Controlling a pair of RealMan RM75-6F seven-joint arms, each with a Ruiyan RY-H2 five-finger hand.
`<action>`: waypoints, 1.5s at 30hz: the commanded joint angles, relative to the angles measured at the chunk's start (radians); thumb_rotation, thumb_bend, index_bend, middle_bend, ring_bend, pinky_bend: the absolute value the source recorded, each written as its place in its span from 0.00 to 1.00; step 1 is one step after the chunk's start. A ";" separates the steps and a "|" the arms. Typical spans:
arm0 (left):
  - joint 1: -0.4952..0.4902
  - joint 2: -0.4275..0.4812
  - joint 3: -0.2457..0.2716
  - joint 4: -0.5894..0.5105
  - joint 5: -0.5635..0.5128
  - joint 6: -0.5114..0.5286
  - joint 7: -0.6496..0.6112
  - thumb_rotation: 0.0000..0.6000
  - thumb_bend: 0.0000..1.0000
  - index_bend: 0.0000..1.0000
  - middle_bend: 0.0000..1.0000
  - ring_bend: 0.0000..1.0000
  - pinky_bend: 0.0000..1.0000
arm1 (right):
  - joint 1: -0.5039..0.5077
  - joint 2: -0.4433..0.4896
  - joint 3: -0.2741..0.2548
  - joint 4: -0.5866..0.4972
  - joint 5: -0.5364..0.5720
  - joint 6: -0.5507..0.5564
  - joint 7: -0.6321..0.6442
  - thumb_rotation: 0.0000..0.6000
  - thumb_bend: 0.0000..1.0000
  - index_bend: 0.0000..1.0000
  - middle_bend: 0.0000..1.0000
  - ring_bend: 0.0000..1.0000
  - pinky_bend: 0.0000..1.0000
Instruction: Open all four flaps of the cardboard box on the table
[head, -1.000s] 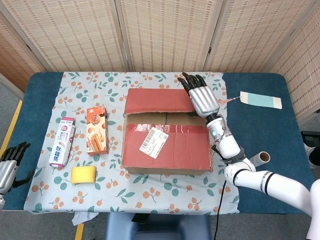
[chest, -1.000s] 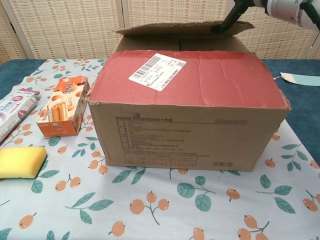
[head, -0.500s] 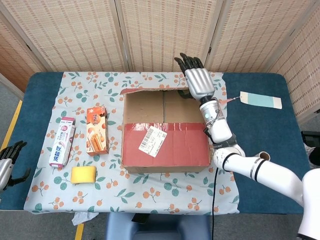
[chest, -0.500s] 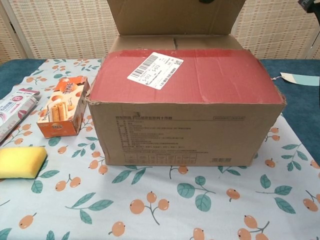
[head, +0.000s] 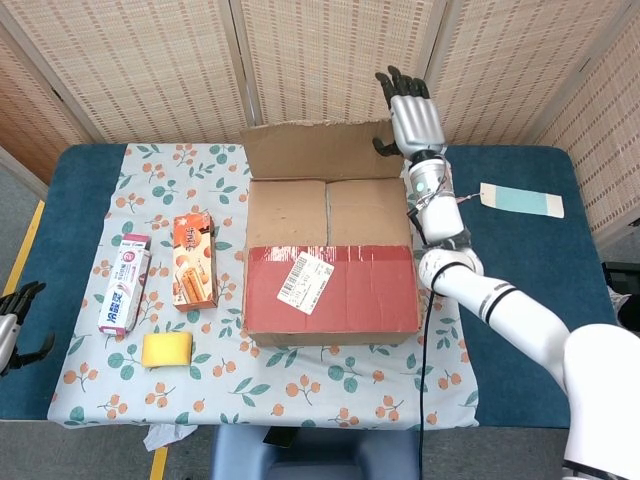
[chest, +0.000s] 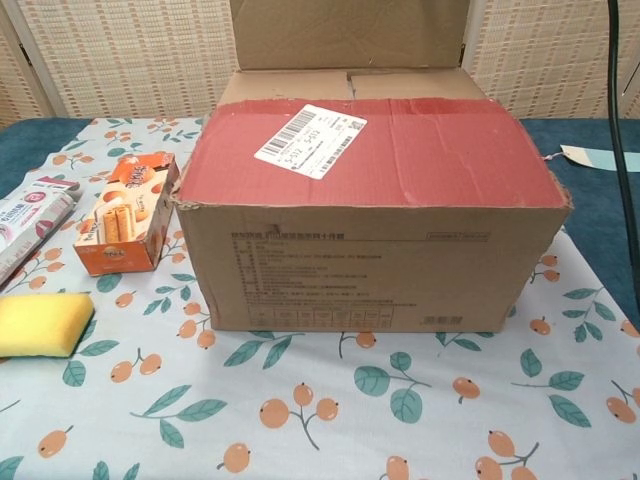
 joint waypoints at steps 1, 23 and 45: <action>-0.004 -0.003 0.000 0.007 -0.006 -0.013 -0.002 1.00 0.49 0.02 0.07 0.08 0.03 | 0.033 -0.060 0.000 0.139 -0.032 -0.121 0.117 1.00 0.35 0.00 0.00 0.00 0.00; -0.004 -0.018 -0.005 -0.010 -0.038 -0.018 0.094 1.00 0.49 0.02 0.07 0.08 0.03 | -0.359 0.412 -0.085 -0.684 -0.275 -0.044 0.410 1.00 0.35 0.00 0.00 0.00 0.00; -0.025 -0.080 -0.023 0.039 -0.086 -0.053 0.172 1.00 0.49 0.00 0.07 0.09 0.04 | -0.583 0.514 -0.050 -0.761 -0.907 -0.159 1.456 1.00 0.35 0.19 0.10 0.16 0.13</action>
